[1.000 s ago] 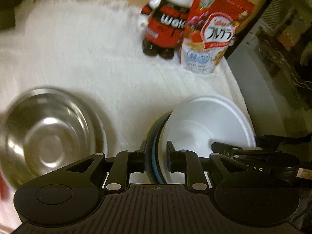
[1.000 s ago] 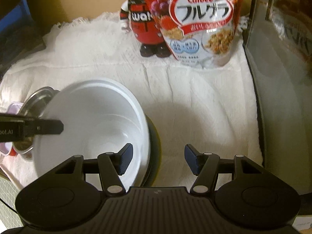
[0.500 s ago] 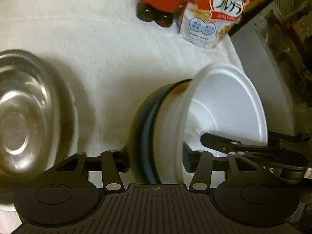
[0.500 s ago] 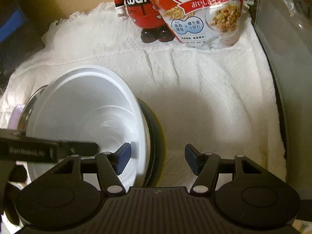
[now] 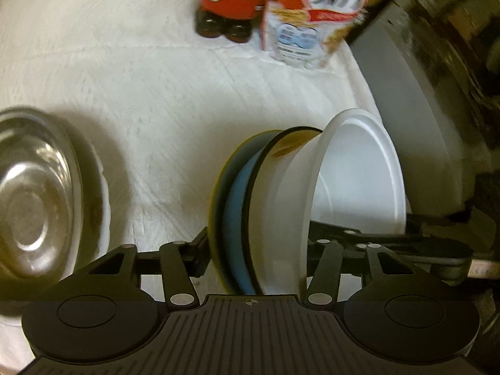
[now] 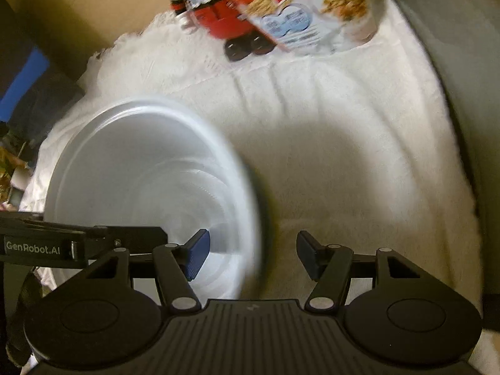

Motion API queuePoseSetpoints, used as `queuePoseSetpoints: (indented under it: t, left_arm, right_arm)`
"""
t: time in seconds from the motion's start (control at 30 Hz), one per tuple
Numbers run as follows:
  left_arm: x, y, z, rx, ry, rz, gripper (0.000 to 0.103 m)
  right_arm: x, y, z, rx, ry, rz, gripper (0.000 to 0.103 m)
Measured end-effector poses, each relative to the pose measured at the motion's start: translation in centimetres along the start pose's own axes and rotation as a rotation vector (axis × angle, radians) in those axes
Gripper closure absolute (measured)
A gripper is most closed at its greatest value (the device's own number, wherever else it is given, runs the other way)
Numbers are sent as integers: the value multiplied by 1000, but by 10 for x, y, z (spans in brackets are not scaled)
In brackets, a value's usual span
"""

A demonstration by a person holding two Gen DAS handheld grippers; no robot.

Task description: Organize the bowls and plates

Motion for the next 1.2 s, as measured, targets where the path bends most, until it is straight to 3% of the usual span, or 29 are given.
queuePoseSetpoints:
  t: [0.07,0.37,0.5,0.6,0.7,0.83,1.2]
  left_arm:
    - [-7,3,-1,-9,-41,38,51]
    - [2,14,2,-104,-56,225,50]
    - [-2,33,9,-174,-67,204,50]
    - [-3,35,11,-161,-74,176,50]
    - [1,38,12,-161,-74,196,50]
    - [7,39,13,-158,-77,217,50]
    - [9,38,12,-166,-59,186,50]
  right_arm:
    - [4,-2,-1,-2,-6,-7,35]
    - [4,-9,-2,-16,-45,-15,35]
    - [6,-9,-2,-21,-42,-27,35]
    - [7,-5,1,-41,-26,-68,36]
    - [11,3,3,-78,22,-130,36]
    - [15,12,4,-103,64,-161,36]
    - [11,22,7,-139,91,-272,36]
Point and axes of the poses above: each gripper's, at about its wrist camera, not at the fingertips, and y roughly against the way its jaws point, x to its left, z to its top, the point moved 4 cm from there along -y, roughly the way its jaws point, and after that the axes turned 8 degrees about z, right-handed, at the moved point
